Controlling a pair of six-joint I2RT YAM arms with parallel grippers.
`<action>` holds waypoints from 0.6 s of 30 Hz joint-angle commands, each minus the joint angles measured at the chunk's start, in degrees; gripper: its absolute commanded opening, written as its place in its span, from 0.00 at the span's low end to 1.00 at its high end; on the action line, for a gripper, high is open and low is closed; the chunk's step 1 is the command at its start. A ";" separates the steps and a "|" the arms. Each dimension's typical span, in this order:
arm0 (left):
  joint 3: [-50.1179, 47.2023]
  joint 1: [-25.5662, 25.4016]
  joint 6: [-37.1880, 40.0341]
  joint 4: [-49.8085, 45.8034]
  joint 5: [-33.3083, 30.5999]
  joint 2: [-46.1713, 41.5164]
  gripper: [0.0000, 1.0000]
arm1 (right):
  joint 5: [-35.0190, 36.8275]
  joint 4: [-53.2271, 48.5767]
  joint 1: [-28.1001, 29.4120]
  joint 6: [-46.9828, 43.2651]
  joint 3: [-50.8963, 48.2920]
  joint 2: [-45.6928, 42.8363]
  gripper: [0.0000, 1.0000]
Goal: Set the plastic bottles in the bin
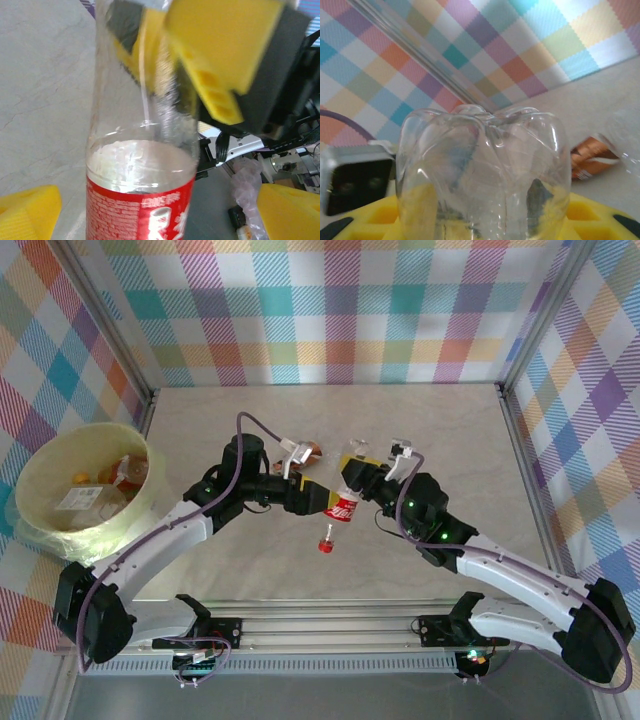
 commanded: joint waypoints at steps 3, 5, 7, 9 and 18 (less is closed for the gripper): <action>0.30 -0.54 -0.93 5.76 3.06 0.19 0.97 | -1.52 6.68 -0.07 1.88 4.72 3.32 0.42; 0.22 -0.61 -1.49 6.93 3.65 0.31 0.94 | -2.27 7.34 -0.07 2.18 6.00 4.84 0.42; 0.23 -0.68 -1.81 7.82 4.05 0.36 0.93 | -2.73 7.59 -0.07 2.42 7.08 6.38 0.42; 0.31 -0.70 -1.58 7.69 3.90 0.57 0.87 | -2.59 8.28 -0.08 3.17 7.62 7.40 0.43; 1.49 -0.70 -5.07 8.78 0.40 2.91 0.60 | -4.06 9.32 -0.15 4.12 8.48 9.33 0.43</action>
